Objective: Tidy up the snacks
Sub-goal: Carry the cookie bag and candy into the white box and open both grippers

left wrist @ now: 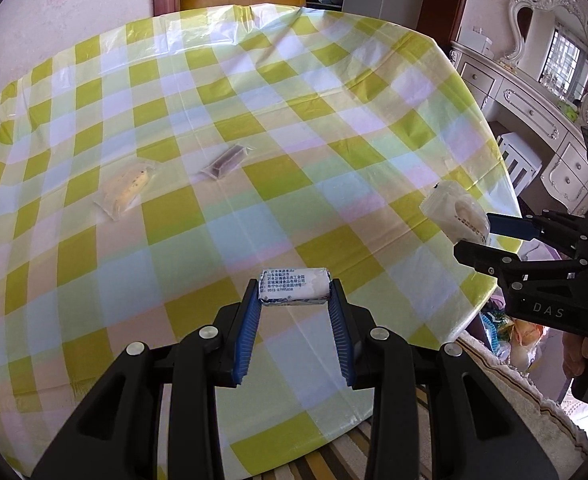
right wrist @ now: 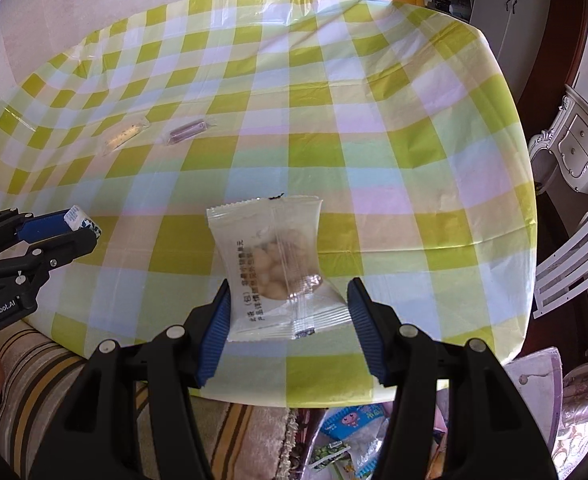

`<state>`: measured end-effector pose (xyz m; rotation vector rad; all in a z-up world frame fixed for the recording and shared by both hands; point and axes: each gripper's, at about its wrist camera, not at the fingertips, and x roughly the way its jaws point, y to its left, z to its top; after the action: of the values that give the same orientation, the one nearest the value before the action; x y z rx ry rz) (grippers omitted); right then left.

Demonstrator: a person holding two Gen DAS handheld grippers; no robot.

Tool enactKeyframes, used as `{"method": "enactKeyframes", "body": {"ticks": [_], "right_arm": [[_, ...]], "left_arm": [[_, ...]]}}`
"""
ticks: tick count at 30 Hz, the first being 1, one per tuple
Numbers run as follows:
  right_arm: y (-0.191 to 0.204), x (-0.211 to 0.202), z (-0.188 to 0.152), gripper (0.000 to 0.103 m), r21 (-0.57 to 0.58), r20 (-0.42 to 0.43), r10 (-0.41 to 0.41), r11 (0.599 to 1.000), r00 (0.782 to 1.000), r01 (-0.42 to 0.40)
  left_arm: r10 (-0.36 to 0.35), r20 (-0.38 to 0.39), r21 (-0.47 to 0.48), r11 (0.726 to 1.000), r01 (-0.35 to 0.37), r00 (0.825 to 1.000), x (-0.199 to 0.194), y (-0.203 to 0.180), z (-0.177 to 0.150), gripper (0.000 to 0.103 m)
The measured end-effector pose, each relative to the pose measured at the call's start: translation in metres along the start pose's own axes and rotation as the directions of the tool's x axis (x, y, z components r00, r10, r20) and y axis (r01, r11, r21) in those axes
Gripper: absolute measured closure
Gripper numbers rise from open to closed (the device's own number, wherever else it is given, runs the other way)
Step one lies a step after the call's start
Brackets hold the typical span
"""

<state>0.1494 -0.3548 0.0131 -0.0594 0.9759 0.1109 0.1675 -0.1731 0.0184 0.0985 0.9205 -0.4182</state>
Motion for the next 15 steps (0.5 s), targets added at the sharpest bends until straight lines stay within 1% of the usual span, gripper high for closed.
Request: {"method": "enactKeyframes", "body": {"ticks": [3, 5, 8, 11, 15], "right_arm": [[-0.017, -0.006, -0.012, 0.046, 0.025, -0.004, -0.021, 0.999, 1.000, 0.021], [-0.029, -0.009, -0.020, 0.046, 0.050, -0.011, -0.034, 0.998, 0.999, 0.035], [-0.046, -0.013, -0.033, 0.046, 0.083, -0.021, -0.053, 0.995, 0.998, 0.054], [-0.060, -0.017, -0.045, 0.046, 0.110, -0.029, -0.068, 0.991, 0.997, 0.071], [-0.079, -0.021, -0.060, 0.046, 0.155, -0.041, -0.088, 0.983, 0.995, 0.093]], "left_arm": [[-0.018, -0.004, 0.040, 0.999, 0.018, 1.000, 0.000, -0.021, 0.001, 0.069], [-0.049, -0.013, 0.054, 0.997, 0.050, 0.999, 0.002, -0.033, 0.002, 0.069], [-0.067, -0.025, 0.097, 0.993, 0.069, 0.997, 0.004, -0.053, 0.002, 0.069], [-0.106, -0.044, 0.120, 0.987, 0.110, 0.993, 0.007, -0.071, 0.004, 0.069], [-0.135, -0.079, 0.186, 0.971, 0.148, 0.988, 0.013, -0.101, 0.003, 0.069]]}}
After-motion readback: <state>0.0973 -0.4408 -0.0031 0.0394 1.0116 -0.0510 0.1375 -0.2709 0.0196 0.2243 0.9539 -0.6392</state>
